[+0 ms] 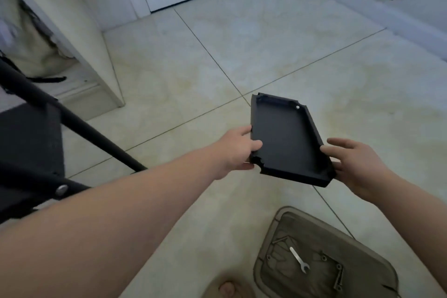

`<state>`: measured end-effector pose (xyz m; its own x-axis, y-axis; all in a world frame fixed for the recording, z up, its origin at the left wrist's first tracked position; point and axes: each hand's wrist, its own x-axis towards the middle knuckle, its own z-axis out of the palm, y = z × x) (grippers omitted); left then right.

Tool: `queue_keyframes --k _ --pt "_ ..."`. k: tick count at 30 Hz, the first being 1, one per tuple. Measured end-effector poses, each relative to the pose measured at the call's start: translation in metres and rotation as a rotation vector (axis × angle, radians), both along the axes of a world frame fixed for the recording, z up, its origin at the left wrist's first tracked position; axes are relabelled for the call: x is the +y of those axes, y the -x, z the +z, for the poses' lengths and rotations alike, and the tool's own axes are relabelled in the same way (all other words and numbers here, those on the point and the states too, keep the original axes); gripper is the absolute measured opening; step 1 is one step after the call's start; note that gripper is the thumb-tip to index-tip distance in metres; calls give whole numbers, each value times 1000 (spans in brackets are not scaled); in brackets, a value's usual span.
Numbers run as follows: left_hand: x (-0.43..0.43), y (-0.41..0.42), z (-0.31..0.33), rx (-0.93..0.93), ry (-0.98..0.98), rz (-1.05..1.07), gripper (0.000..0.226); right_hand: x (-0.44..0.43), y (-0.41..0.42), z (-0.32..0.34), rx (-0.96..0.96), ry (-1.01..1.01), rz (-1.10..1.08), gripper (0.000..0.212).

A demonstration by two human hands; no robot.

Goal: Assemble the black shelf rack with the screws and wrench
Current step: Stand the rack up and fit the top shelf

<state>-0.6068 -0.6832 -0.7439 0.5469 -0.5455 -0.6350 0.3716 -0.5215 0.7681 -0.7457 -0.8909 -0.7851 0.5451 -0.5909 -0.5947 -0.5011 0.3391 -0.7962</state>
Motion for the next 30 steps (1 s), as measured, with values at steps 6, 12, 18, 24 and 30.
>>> queue_keyframes --k 6,12,18,24,30 --pt "47 11 122 -86 89 -72 40 33 24 130 -120 -181 124 14" --pt "115 68 248 -521 64 -141 36 99 69 279 -301 -76 164 16" --pt "213 125 368 -1200 -212 -516 55 195 104 403 -422 58 194 13" --pt "315 175 441 -1702 -275 -457 54 302 114 499 -585 101 236 10" --pt "399 182 484 -1964 -206 49 21 398 91 565 -752 55 328 20"
